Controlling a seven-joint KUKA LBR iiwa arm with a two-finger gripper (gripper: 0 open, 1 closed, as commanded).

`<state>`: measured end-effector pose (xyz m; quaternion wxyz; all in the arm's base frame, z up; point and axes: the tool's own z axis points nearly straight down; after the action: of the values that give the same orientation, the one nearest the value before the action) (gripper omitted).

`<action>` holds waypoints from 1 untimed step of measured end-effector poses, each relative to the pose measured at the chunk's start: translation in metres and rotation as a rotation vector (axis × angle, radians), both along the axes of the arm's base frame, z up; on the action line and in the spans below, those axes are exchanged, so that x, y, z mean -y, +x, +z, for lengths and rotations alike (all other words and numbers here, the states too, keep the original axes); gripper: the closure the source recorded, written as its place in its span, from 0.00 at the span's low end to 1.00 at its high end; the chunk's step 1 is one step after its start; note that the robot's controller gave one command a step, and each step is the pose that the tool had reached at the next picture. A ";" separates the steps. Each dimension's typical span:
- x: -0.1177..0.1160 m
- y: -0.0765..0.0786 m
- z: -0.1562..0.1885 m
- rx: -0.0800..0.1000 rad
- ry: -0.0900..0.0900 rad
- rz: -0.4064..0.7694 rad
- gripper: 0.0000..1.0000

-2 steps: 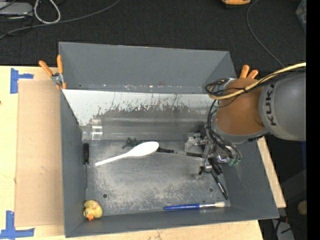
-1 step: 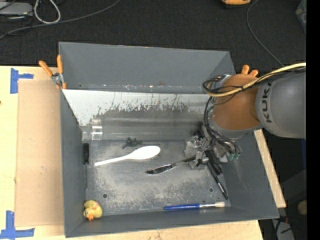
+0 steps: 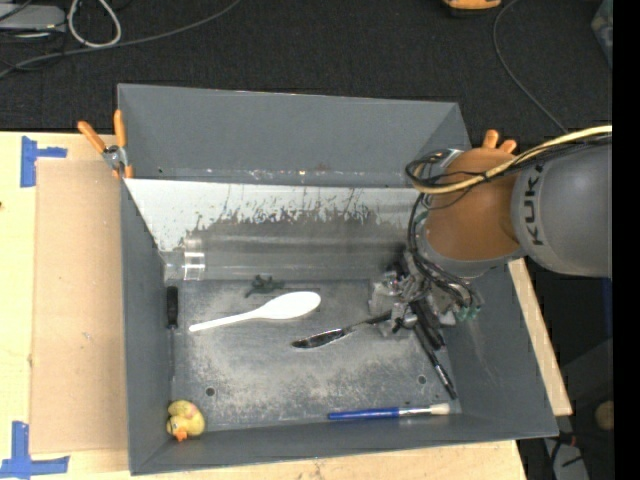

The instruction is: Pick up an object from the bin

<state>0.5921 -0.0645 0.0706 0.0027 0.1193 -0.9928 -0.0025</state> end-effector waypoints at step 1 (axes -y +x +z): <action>-0.001 -0.001 0.014 -0.002 0.001 0.000 1.00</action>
Offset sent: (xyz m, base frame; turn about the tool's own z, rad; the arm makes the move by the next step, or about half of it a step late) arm -0.0011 0.0006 0.0482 -0.0003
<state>0.5913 -0.0638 0.0846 0.0037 0.1195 -0.9928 -0.0029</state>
